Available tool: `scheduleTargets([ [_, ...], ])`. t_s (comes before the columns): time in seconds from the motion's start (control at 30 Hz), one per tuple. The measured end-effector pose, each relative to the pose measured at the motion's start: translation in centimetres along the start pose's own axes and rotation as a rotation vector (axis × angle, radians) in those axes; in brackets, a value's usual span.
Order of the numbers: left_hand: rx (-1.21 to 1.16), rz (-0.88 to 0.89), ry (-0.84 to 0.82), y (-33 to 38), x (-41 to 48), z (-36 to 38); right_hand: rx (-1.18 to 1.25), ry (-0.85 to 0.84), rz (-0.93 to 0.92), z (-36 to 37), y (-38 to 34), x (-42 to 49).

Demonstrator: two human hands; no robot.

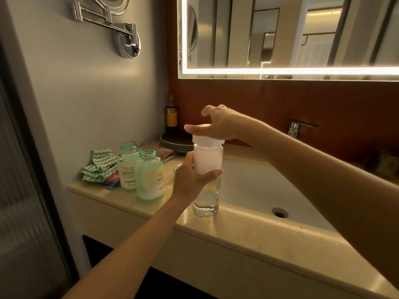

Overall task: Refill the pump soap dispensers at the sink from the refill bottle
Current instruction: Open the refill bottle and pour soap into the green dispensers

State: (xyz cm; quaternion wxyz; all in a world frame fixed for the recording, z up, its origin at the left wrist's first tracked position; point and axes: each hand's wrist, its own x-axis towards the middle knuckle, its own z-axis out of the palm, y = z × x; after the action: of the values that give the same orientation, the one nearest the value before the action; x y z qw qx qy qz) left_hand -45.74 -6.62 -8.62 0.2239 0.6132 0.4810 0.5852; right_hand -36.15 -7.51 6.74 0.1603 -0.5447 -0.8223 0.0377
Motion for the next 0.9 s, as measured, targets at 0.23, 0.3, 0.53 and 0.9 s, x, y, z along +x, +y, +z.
scheduleTargets([
  [0.23, 0.011, 0.026, 0.015, 0.0, 0.0, 0.1, 0.291, -0.149, -0.052, -0.7, 0.6, -0.2],
  [0.3, 0.012, 0.026, 0.012, -0.1, 0.0, 0.1, 0.299, -0.14, -0.038, -0.8, 0.7, -0.2],
  [0.53, 0.016, 0.031, 0.012, -0.3, 0.1, 0.0, -0.096, 0.058, -0.063, 0.5, 0.8, 0.5],
  [0.9, -0.012, 0.007, 0.021, -0.1, 0.0, 0.2, -0.033, 0.093, -0.049, 0.4, 1.3, 0.0],
])
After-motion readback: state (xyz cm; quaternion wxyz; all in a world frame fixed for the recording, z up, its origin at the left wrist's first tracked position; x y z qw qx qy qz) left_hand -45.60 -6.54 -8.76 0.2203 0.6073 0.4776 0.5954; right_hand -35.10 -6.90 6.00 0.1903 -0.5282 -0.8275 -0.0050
